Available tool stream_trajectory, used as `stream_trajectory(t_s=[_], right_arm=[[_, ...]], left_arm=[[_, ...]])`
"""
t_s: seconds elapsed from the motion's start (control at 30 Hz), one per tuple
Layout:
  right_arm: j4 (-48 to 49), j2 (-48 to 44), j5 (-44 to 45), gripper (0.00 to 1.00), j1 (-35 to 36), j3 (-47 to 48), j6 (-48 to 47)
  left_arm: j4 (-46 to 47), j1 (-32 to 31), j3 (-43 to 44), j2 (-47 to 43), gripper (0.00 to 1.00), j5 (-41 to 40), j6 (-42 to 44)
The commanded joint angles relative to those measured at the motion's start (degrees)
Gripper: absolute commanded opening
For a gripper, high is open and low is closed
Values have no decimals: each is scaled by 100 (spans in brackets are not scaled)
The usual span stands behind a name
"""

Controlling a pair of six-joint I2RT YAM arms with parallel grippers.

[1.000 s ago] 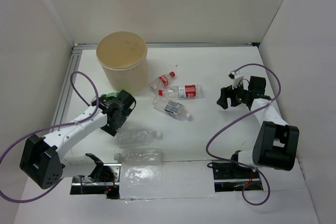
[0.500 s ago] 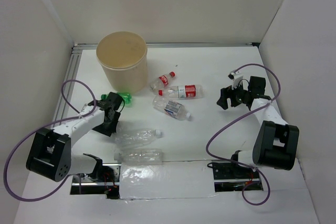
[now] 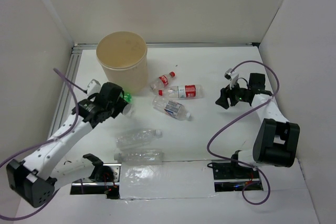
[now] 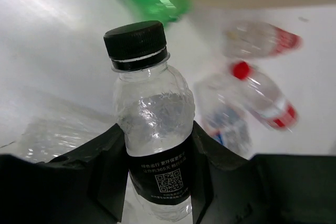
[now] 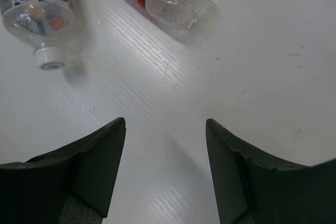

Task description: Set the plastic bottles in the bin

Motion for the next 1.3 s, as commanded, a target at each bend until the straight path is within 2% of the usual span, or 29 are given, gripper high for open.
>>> stream_trajectory(t_s=[0.0, 0.03, 0.13, 0.17, 0.23, 0.3, 0.37, 0.5, 0.57, 0.67, 0.7, 0.73, 0.8, 0.83, 0.9, 0.93, 1.03, 1.13, 1.17, 1.27], right_arm=[[-152, 166, -464, 71, 150, 456, -380], [-91, 262, -465, 71, 211, 457, -380], [-38, 446, -465, 73, 334, 685, -380], [-38, 517, -465, 73, 335, 764, -380], [14, 570, -387, 74, 483, 817, -380], [76, 623, -333, 75, 650, 992, -380], [163, 745, -158, 75, 800, 1115, -433], [235, 983, 202, 75, 1152, 1405, -749], [235, 1114, 203, 76, 1152, 1520, -889], [148, 1483, -24, 79, 1205, 1818, -1284], [8, 1710, -86, 81, 1205, 1924, -1581], [-98, 1826, -148, 84, 1266, 2151, -1793], [-527, 2072, -332, 88, 1319, 2398, -2302], [-704, 2291, -411, 90, 1319, 2617, -2897], [-977, 2477, -543, 91, 1389, 2776, -3480], [-1109, 2608, -544, 91, 1442, 2908, -3883], [-1311, 2872, -413, 93, 1688, 3145, -4307], [-1767, 3179, -412, 93, 1969, 3541, -4607], [-1848, 3259, -360, 93, 2057, 3603, -4730], [-1647, 3478, -140, 93, 2391, 3595, -4731]], left_arm=[[113, -318, 687, -483, 0, -140, 1154], [244, -380, 784, -483, 0, -140, 1321], [1464, -451, 1057, -562, 0, -25, 2340], [2137, -451, 1136, -449, 0, 9, 2812], [2555, -451, 1513, -160, 4, -165, 3070], [2855, -364, 2056, 507, 8, -543, 3343], [2856, 56, 2453, 1191, 13, -466, 3249], [3180, 594, 3209, 1861, 20, -192, 3019], [3024, 840, 3456, 2099, 20, -132, 3019], [2734, 1104, 3869, 2592, 35, -69, 3019], [2672, 1166, 3931, 2697, 52, -17, 3097], [2593, 1219, 4053, 2794, 63, 36, 3185], [2514, 1324, 4212, 3032, 80, 194, 3326], [2452, 1325, 4291, 3084, 88, 307, 3492], [2399, 1325, 4441, 3085, 93, 378, 3616], [2399, 1325, 4441, 2998, 100, 457, 3712], [2399, 1325, 4380, 2534, 100, 519, 3836], [2075, 1263, 3846, 1945, 100, 519, 3793], [1978, 1211, 3617, 1473, 100, 406, 3645], [1574, 1210, 2493, 715, 100, 300, 3101]])
